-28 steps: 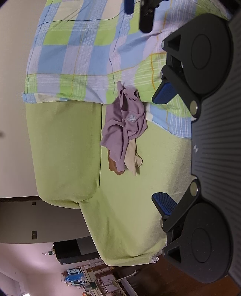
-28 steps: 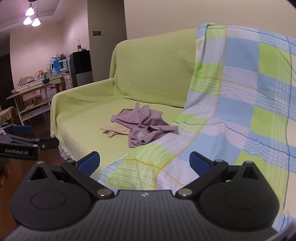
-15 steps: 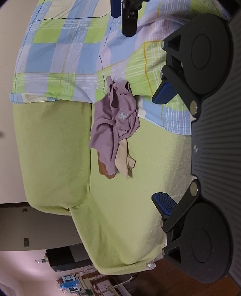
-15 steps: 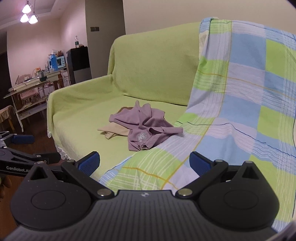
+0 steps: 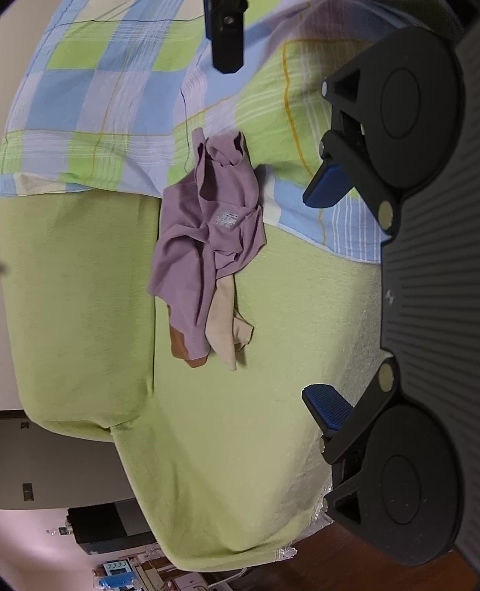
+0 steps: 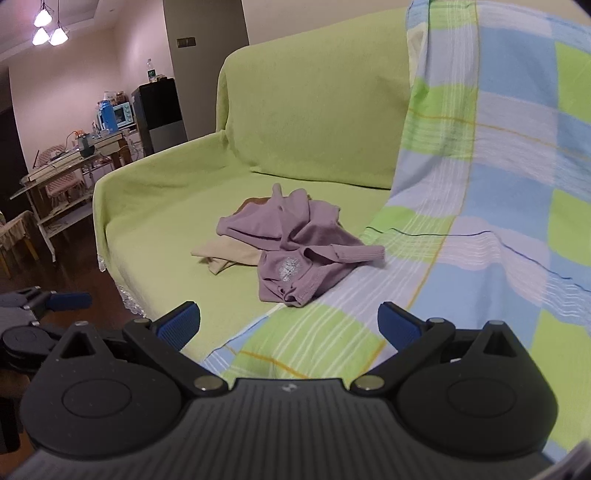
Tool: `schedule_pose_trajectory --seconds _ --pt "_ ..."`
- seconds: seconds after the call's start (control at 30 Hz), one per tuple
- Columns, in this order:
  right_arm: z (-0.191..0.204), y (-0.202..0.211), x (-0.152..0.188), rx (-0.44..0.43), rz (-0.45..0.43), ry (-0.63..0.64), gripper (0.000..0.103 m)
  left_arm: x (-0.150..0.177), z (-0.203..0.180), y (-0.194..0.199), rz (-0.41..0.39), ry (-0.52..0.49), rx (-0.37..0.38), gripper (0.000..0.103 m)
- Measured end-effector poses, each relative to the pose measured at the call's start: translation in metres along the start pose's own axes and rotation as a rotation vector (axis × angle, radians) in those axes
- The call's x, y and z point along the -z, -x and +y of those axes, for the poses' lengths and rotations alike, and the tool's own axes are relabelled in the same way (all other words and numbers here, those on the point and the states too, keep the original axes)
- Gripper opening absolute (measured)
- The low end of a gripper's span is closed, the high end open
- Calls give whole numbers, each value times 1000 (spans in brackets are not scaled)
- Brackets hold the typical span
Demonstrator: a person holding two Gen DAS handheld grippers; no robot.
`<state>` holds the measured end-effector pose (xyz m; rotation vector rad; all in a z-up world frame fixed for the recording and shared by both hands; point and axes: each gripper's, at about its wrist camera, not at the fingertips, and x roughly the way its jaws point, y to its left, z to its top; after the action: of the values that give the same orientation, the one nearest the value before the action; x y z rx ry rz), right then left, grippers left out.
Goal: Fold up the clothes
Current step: 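Move both grippers toward the crumpled mauve shirt on the sofa, then grasp the mauve shirt edge with the right gripper and lift it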
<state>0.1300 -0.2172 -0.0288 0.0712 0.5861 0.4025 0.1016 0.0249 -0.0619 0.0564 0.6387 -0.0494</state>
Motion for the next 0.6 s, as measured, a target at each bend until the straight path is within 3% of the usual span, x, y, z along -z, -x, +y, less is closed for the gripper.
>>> schedule_pose_trajectory --seconds 0.37,0.5,0.6 --pt "-8 -44 -12 7 38 -12 97 -3 -2 -30 16 -7 10 102" --pt "-8 -57 -15 5 54 -15 87 -3 -4 -37 14 3 19 102" --pt "-8 -71 -16 -2 80 -31 70 -3 -5 -40 15 7 26 102"
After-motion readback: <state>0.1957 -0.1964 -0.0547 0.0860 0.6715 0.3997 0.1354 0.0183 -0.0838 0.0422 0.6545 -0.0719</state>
